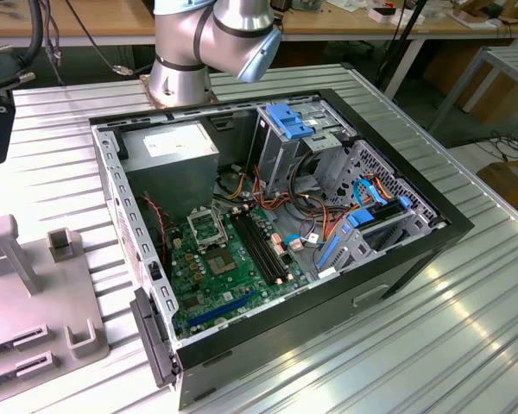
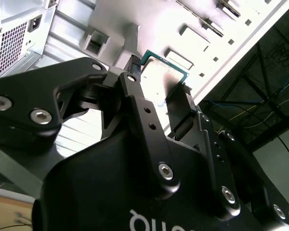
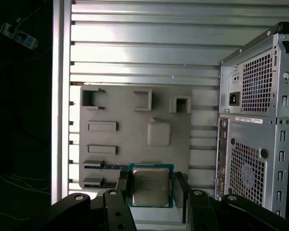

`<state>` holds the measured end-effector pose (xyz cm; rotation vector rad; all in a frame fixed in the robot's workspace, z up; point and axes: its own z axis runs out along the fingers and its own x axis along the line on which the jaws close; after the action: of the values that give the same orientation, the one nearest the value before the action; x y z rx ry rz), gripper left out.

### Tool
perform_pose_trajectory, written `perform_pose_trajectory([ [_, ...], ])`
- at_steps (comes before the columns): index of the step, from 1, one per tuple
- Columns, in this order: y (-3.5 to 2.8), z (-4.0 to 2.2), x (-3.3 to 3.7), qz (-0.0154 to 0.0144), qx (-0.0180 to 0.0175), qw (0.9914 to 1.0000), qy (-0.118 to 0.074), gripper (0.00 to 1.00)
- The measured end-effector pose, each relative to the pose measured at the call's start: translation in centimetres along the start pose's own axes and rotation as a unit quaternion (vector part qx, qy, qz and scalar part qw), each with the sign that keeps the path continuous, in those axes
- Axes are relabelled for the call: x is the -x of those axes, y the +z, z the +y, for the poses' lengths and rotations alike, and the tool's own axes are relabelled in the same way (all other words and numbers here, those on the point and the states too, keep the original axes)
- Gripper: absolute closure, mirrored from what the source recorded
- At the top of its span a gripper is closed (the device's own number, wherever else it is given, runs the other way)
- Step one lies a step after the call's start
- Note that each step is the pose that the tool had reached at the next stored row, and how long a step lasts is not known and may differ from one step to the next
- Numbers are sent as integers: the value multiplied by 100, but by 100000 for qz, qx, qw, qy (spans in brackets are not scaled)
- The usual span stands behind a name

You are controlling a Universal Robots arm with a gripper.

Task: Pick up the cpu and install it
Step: 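Pick up the cpu and move it towards the insertion slot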

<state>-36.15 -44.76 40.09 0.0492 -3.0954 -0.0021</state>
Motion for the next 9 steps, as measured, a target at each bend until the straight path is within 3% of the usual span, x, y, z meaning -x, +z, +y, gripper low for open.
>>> perform_pose_trajectory([
  [9,-6,-5,142,-1,1,100000,-4,53],
])
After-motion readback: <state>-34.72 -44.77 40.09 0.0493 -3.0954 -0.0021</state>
